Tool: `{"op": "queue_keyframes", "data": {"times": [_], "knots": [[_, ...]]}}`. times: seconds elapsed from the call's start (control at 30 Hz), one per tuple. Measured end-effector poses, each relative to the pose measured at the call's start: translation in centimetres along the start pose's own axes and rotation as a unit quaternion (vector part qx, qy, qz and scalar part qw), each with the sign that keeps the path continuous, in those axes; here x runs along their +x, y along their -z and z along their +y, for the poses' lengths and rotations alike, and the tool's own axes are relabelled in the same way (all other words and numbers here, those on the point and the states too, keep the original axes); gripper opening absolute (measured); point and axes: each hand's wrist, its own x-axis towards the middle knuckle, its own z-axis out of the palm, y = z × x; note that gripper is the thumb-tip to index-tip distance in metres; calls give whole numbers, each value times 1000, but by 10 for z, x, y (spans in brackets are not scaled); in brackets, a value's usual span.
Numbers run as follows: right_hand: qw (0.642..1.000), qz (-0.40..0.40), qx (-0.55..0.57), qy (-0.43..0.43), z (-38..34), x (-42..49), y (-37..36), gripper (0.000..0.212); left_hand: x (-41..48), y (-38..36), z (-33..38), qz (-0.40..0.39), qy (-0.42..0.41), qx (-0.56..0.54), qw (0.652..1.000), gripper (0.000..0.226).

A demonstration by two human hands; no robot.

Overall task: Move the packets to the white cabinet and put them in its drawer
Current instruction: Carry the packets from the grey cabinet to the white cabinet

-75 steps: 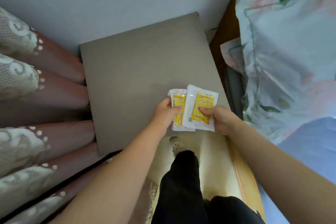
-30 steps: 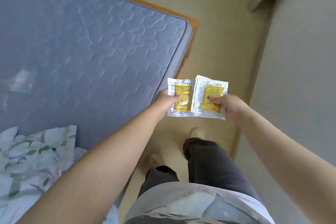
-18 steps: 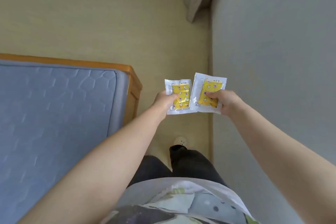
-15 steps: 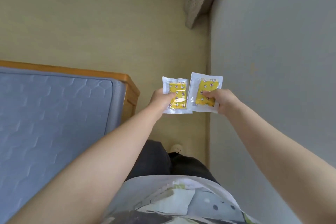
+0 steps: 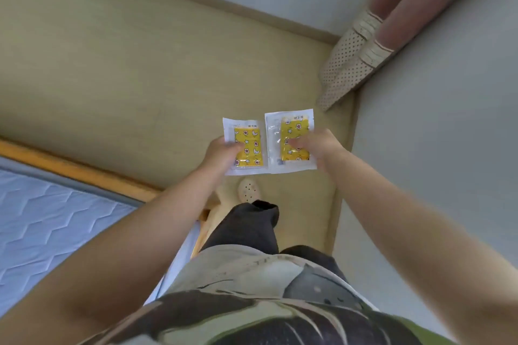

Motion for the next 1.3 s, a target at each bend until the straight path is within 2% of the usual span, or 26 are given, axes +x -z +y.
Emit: {"op": "queue_keyframes", "data": {"times": [0.17,0.3,0.37,0.5,0.63,0.7,0.8,0.97,1.3], "knots": [[998,-31,-54,17,-119,49,-33,33,63,42,68,41,32,-58,997,16],[989,-71,-122,48,-210,87,-71,22,117,86,109,79,36,-125,988,8],[983,-89,-144,74,-259,108,-93,15,145,111,131,108,37,-160,980,12],[962,-147,-189,131,-369,144,-149,20,204,171,177,157,31,-219,963,12],[935,-198,-235,174,-467,169,-214,10,248,229,225,207,40,-274,939,13],[923,-215,-260,185,-508,175,-251,20,264,259,243,225,35,-306,925,11],[897,-247,-304,206,-556,170,-308,15,276,307,260,272,32,-322,906,13],[857,-297,-351,230,-609,171,-419,16,303,401,255,342,65,-272,897,11],[823,-300,-418,242,-707,134,-676,21,358,649,232,361,117,-229,897,10]]}}
